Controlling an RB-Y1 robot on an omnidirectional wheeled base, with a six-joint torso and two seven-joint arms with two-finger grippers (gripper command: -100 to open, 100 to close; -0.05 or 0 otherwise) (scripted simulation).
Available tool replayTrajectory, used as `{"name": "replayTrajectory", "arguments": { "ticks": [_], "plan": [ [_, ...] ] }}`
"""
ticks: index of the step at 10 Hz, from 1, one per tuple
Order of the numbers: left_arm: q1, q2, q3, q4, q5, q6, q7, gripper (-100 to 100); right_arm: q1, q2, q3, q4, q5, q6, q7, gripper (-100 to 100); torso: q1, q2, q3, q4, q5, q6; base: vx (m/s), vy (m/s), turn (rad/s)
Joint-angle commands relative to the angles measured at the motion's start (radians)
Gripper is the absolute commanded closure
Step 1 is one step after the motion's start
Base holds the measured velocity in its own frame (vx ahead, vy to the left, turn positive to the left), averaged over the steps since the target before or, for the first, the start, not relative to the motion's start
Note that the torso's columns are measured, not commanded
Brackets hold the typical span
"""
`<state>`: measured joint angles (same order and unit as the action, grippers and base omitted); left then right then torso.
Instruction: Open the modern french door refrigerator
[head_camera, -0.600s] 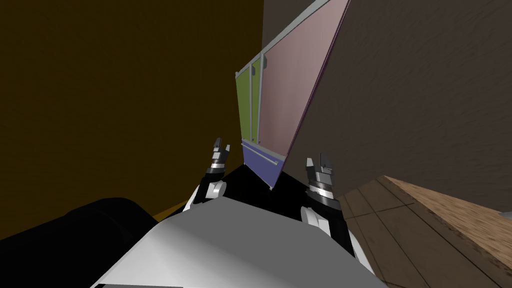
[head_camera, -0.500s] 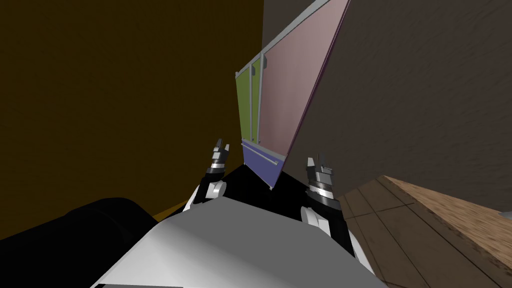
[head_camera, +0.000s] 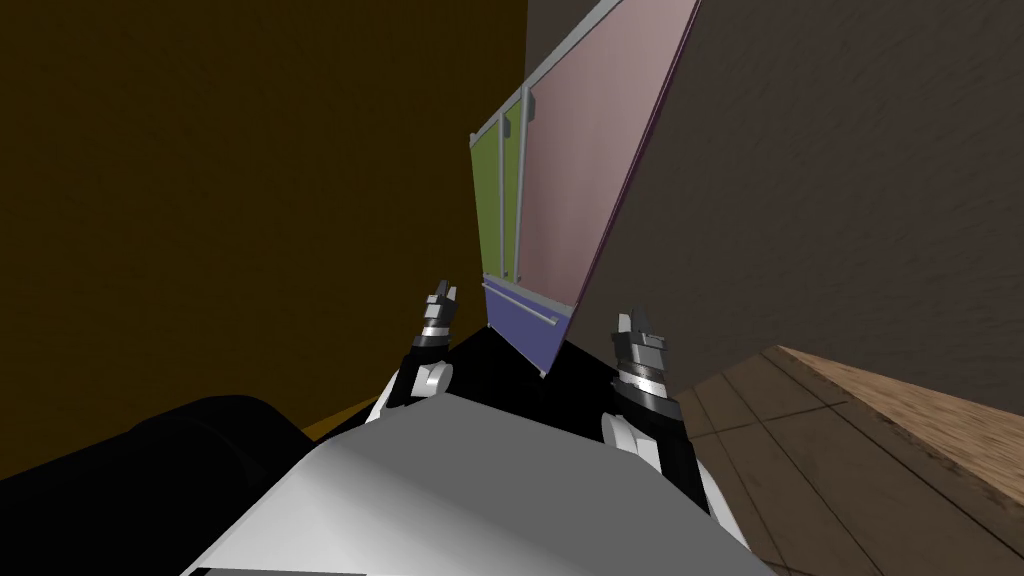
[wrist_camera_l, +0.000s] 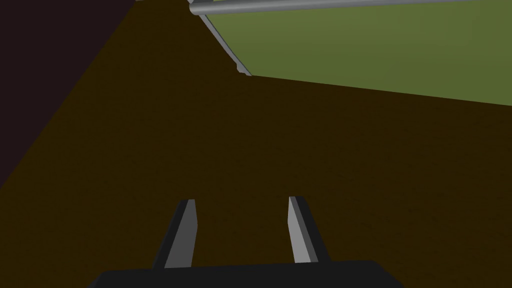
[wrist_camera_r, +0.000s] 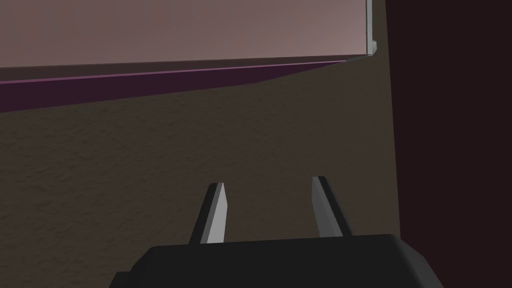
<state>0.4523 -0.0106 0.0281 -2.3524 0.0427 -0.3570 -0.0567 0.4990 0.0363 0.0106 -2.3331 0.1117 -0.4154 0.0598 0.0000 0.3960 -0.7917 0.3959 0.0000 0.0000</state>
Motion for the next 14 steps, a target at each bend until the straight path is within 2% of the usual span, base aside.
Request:
{"name": "replayTrajectory", "arguments": {
  "ticks": [1,3,4,6,9,10,11,13,14],
  "plan": [
    [0.000,0.000,0.000,0.000,0.000,0.000,0.000,0,0.000,0.000,0.000,0.000,0.000,0.000,0.000,0,0.000,0.074,-0.147,0.074,0.000,0.000,0.000,0.000,0.000],
    [0.000,0.000,0.000,0.000,0.000,0.000,0.000,0,0.000,0.000,0.000,0.000,0.000,0.000,0.000,0,0.000,0.222,-0.443,0.221,0.000,0.000,0.000,0.000,0.000],
    [0.000,0.000,0.000,0.000,0.000,0.000,0.000,0,-0.008,-0.049,-0.001,0.006,0.016,-0.001,-0.001,-100,0.000,0.295,-0.590,0.295,0.000,0.000,0.014,0.012,0.004],
    [0.000,0.000,0.000,0.000,0.000,0.000,0.000,0,-0.026,-0.108,-0.005,0.021,0.054,-0.003,-0.005,-100,0.001,0.338,-0.679,0.338,0.000,0.000,0.028,0.032,0.006],
    [0.000,0.000,0.000,0.000,0.000,0.000,0.000,0,-0.071,-0.187,-0.012,0.054,0.143,-0.008,-0.014,-100,0.002,0.341,-0.685,0.342,0.001,0.000,0.044,0.069,0.007],
    [0.000,0.000,0.000,0.000,0.000,0.000,0.000,0,-0.090,-0.205,-0.015,0.067,0.173,-0.010,-0.019,-100,0.002,0.342,-0.684,0.342,0.001,0.000,0.077,0.086,0.005],
    [0.000,0.000,0.000,0.000,0.000,0.000,0.000,0,-0.090,-0.205,-0.015,0.067,0.186,-0.010,-0.019,-100,0.001,0.341,-0.685,0.342,0.000,0.000,0.068,0.059,0.003],
    [0.000,0.000,0.000,0.000,0.000,0.000,0.000,0,-0.135,-0.232,-0.022,0.095,0.254,-0.015,-0.029,-100,-0.001,0.343,-0.684,0.342,0.000,0.000,0.051,0.069,0.007],
    [0.000,0.000,0.000,0.000,0.000,0.000,0.000,0,-0.135,-0.232,-0.022,0.095,0.276,-0.015,-0.029,-100,0.001,0.342,-0.684,0.342,0.000,0.000,0.060,0.069,0.001]
  ]
}}
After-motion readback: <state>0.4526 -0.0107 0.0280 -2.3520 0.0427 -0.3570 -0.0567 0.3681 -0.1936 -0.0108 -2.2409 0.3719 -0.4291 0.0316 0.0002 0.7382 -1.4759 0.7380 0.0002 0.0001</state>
